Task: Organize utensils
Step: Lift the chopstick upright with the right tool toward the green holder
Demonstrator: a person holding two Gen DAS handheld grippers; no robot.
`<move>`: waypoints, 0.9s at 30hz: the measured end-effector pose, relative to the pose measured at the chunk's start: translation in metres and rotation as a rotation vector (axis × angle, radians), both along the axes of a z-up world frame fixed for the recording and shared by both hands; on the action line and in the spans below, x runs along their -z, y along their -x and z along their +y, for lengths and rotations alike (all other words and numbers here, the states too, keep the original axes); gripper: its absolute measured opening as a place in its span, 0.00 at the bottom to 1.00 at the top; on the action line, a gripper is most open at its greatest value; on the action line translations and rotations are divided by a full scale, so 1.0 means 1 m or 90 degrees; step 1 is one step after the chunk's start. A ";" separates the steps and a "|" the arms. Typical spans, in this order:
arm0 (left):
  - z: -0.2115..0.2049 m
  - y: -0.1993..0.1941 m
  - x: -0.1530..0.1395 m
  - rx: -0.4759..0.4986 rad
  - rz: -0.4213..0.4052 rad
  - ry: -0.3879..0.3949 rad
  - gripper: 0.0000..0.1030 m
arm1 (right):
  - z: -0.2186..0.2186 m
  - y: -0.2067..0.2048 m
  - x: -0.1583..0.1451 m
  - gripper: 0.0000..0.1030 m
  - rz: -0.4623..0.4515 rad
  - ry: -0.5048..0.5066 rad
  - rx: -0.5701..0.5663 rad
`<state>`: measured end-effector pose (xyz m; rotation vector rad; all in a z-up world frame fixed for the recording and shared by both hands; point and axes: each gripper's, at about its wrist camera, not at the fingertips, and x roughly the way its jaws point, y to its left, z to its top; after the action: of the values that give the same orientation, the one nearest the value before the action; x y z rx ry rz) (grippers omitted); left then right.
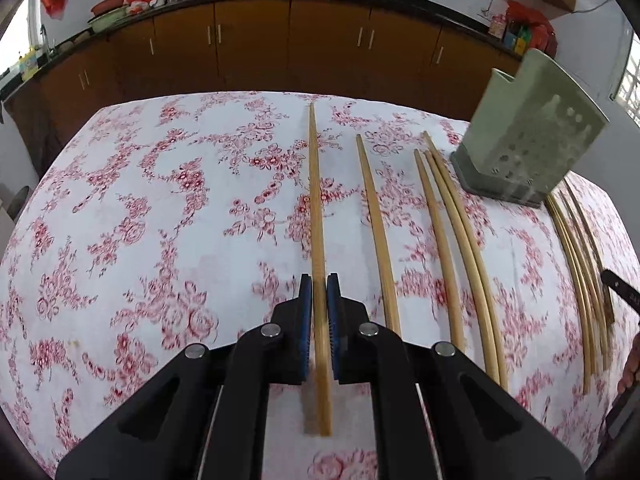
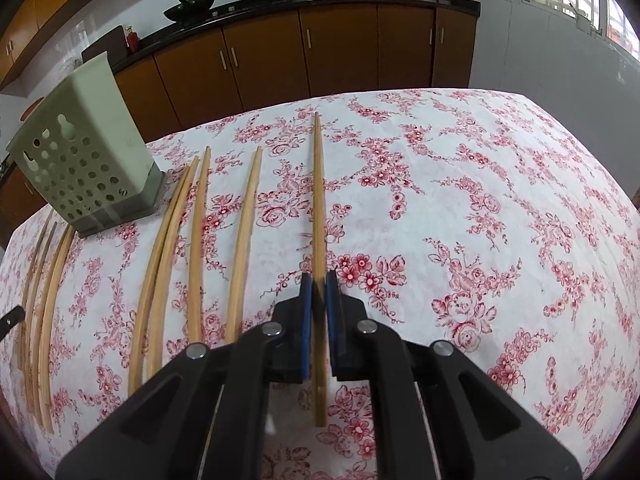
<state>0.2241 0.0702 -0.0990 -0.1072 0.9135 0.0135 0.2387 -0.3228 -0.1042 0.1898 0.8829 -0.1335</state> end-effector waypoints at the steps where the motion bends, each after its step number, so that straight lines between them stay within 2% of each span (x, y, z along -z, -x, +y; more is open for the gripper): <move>1: -0.001 0.002 0.000 0.001 -0.001 -0.001 0.09 | 0.001 0.001 -0.001 0.08 0.001 0.002 -0.001; 6: -0.004 0.013 0.003 0.003 -0.026 -0.013 0.09 | 0.006 0.011 -0.001 0.08 -0.005 0.019 -0.005; 17: -0.005 0.020 0.003 0.003 -0.025 -0.019 0.10 | 0.007 0.021 -0.002 0.08 -0.008 0.025 -0.005; 22: -0.017 0.027 0.003 0.028 -0.023 -0.044 0.28 | 0.007 0.026 -0.002 0.08 -0.008 0.020 -0.006; 25: -0.021 0.028 0.003 0.027 -0.021 -0.062 0.28 | 0.006 0.028 -0.002 0.08 -0.009 0.017 -0.006; 27: -0.019 0.028 0.003 0.025 -0.022 -0.056 0.28 | 0.006 0.028 -0.002 0.08 -0.009 0.018 -0.007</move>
<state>0.1963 0.0514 -0.1020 -0.0084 0.8797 0.0152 0.2108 -0.3166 -0.1021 0.1603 0.8671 -0.1343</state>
